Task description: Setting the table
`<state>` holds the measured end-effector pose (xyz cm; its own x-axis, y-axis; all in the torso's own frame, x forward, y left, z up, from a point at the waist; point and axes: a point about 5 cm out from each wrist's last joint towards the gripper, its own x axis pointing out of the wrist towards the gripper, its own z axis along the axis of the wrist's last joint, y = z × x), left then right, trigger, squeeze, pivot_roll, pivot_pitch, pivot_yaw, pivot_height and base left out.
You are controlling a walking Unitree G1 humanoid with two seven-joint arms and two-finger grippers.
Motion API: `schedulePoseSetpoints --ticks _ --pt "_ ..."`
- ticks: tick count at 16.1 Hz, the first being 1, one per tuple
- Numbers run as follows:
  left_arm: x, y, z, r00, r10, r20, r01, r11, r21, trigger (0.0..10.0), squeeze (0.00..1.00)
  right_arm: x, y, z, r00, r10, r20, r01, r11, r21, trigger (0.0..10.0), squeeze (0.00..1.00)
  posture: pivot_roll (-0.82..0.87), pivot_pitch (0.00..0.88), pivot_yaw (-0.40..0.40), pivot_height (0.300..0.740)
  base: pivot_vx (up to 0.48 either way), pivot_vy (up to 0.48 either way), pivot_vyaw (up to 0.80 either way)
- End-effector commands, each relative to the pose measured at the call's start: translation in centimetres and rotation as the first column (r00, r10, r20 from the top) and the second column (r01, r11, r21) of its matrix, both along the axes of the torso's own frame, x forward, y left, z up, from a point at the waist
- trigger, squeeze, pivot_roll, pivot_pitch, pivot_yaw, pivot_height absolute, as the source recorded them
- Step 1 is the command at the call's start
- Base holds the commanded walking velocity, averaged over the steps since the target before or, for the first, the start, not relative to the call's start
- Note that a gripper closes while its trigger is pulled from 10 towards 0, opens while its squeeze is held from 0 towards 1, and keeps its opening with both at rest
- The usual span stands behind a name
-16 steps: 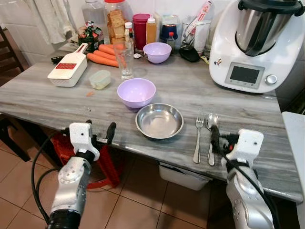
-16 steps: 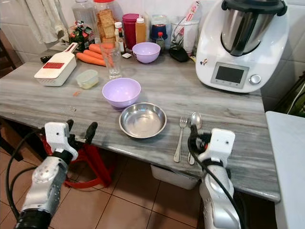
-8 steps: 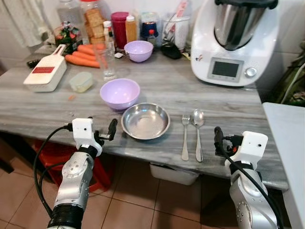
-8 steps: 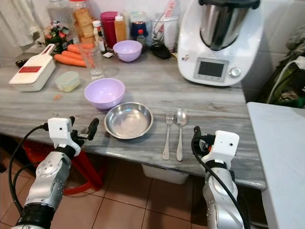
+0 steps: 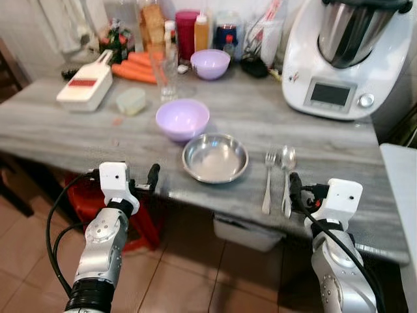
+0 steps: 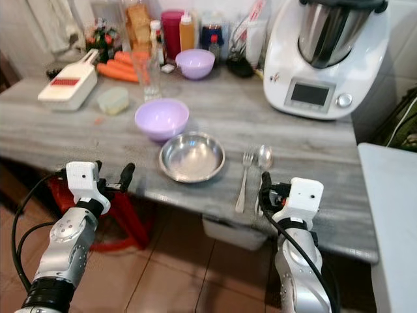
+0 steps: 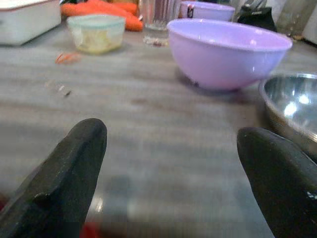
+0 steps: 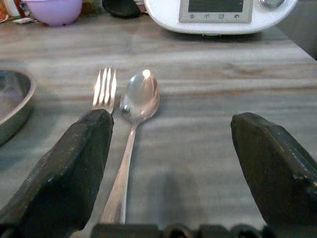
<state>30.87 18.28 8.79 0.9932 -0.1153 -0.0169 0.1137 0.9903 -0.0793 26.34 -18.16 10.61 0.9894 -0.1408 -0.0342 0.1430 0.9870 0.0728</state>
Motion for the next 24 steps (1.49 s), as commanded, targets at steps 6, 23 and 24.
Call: schedulePoseSetpoints --ticks 6,23,24 --pt "0.09 -0.17 -0.08 1.0 -0.018 -0.016 0.018 1.0 0.016 10.0 0.0 0.11 0.23 0.14 1.0 0.008 0.008 -0.008 1.0 0.001 10.0 0.0 -0.06 0.0 0.023 0.74 -0.289 0.0 0.0" --pt "0.03 -0.76 -0.37 0.998 -0.062 -0.03 0.063 0.998 0.025 10.0 0.0 0.25 0.07 -0.08 1.0 -0.006 -0.002 0.006 1.0 0.008 10.0 0.0 -0.07 0.0 0.025 0.74 -0.3 0.0 0.0" --pt "0.01 -0.85 -0.32 0.997 -0.074 -0.024 0.075 0.997 0.024 10.0 0.0 0.27 0.07 -0.08 1.0 -0.006 -0.002 0.006 1.0 0.008 10.0 0.0 -0.07 0.0 0.025 0.74 0.0 0.0 0.0"
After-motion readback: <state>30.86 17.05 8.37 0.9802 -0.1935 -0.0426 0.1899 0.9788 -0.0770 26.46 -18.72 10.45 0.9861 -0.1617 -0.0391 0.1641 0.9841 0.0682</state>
